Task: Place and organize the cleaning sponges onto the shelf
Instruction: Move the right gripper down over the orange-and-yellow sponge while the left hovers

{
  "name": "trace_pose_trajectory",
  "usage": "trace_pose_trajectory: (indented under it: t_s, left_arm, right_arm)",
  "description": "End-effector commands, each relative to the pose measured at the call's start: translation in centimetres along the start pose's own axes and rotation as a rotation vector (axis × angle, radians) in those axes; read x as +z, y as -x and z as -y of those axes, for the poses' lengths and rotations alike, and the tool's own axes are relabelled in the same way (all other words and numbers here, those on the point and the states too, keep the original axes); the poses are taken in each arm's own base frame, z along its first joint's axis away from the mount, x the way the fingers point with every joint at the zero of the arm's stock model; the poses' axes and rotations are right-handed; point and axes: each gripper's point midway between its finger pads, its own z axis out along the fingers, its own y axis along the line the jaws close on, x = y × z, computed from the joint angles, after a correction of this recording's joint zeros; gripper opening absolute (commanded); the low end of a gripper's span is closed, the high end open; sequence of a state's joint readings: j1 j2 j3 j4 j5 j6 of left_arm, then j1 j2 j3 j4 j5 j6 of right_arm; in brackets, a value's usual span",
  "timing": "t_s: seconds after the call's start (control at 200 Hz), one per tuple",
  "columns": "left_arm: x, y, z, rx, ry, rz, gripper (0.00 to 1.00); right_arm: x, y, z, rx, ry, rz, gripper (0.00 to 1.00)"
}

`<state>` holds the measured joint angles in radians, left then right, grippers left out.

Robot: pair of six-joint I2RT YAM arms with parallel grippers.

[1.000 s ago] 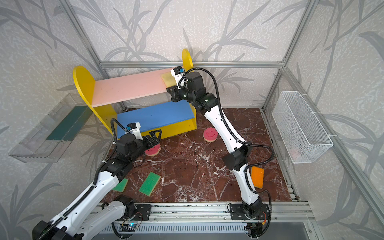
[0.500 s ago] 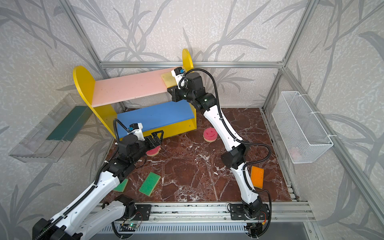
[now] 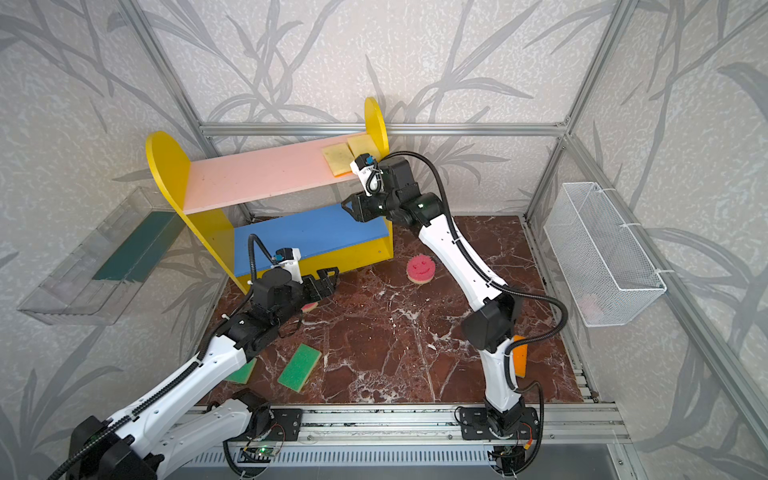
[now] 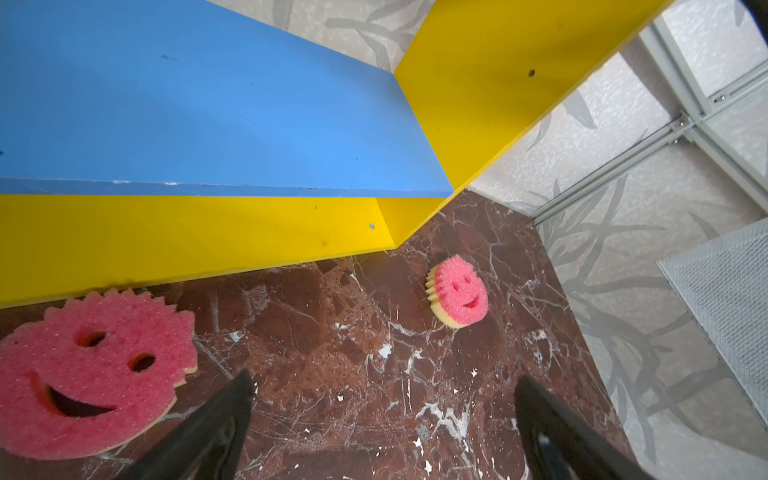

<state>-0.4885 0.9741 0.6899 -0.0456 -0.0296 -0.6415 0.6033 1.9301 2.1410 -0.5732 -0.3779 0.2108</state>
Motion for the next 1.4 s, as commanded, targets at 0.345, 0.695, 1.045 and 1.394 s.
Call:
trace_pose_trajectory:
  t_s: [0.345, 0.695, 1.045, 1.394]
  left_arm:
    - [3.4, -7.3, 2.0, 0.132, 0.007, -0.112, 0.99]
    - [6.0, -12.0, 2.1, 0.111, -0.039, -0.178, 0.99]
    - [7.6, -17.6, 0.8, 0.002, -0.09, -0.282, 0.99]
    - [7.6, -17.6, 1.4, -0.01, -0.112, -0.299, 0.99]
  right_arm:
    - [-16.0, -17.2, 12.7, 0.418, -0.448, -0.039, 0.78]
    - [-21.5, -33.0, 24.3, 0.815, -0.879, -0.204, 0.76]
    - [-27.4, -38.7, 26.5, 0.956, -1.126, -0.235, 0.84]
    - [-29.1, -42.2, 25.8, 1.017, -1.173, -0.316, 0.8]
